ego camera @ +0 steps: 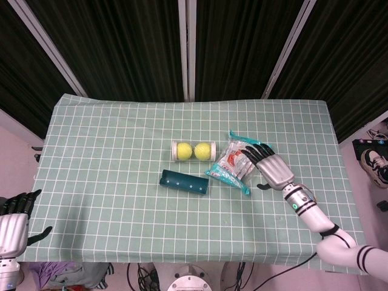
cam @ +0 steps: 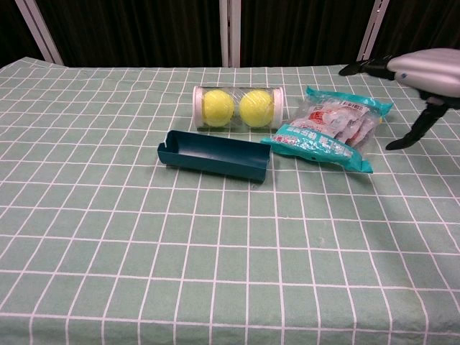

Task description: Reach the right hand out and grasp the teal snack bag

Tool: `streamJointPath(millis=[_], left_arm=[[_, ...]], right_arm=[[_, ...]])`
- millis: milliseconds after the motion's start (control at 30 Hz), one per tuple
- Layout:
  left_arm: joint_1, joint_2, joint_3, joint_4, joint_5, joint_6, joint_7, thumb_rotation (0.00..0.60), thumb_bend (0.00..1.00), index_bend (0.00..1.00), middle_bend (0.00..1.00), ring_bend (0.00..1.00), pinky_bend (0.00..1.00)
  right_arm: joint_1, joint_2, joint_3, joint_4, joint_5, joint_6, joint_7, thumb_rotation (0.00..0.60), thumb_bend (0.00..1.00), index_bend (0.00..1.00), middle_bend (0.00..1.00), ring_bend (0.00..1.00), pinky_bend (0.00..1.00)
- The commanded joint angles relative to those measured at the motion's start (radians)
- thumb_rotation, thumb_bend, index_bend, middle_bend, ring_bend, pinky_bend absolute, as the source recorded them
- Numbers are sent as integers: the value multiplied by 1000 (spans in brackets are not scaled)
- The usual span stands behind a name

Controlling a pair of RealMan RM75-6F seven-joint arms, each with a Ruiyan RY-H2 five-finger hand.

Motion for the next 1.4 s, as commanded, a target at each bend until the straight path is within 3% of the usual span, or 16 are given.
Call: streamJointPath(millis=[33,467,600,700,833,900,1000,1167,1267,1400], left_arm=[[8,1,3,3,-10,-3,-7,582,94,134,189,140,175],[5,-14,-6,14,-24,-24,-18,583,94,134,189,140,175],[7,-14,-11,16,-33,-25,-23,579,94,135,189,140,175],[9,-14,-12,17,-33,-22,-30,581,94,134,189,140,175],[15,-12,-13,20,-27,-10,-37,581,93,134,189,140,176],[17,-11,-13,22,-24,-5,-40,581,93,134,189,140,175],[20,-11,-13,23,-21,-1,-47,582,91,135,189,140,176],[21,-11,-14,18,-10,8,-44,579,92,135,189,140,176],[22,-9,-16,10,-1,17,-34,580,91,134,189,140,176],[28,-7,-10,-5,18,32,-16,582,91,135,189,140,176]], right_arm=[[47,-72,2,85,53,-72,-19,600,1,0,36,0,63],[156,-193,5,289,80,-153,41,600,7,0,38,0,46],[199,-241,-8,361,62,-187,80,600,188,15,94,0,50],[212,-269,-32,406,33,-183,107,600,408,212,235,59,153],[189,-288,-58,445,-35,-58,168,600,664,613,511,345,436],[167,-286,-67,455,-64,25,208,600,755,726,585,429,525],[127,-257,-78,439,-110,167,277,600,826,806,640,492,607],[74,-159,-75,313,-176,380,299,600,883,847,669,527,643],[76,-107,-57,186,-213,454,274,600,883,849,669,533,643],[124,-87,-40,46,-275,469,235,600,879,849,665,532,643]])
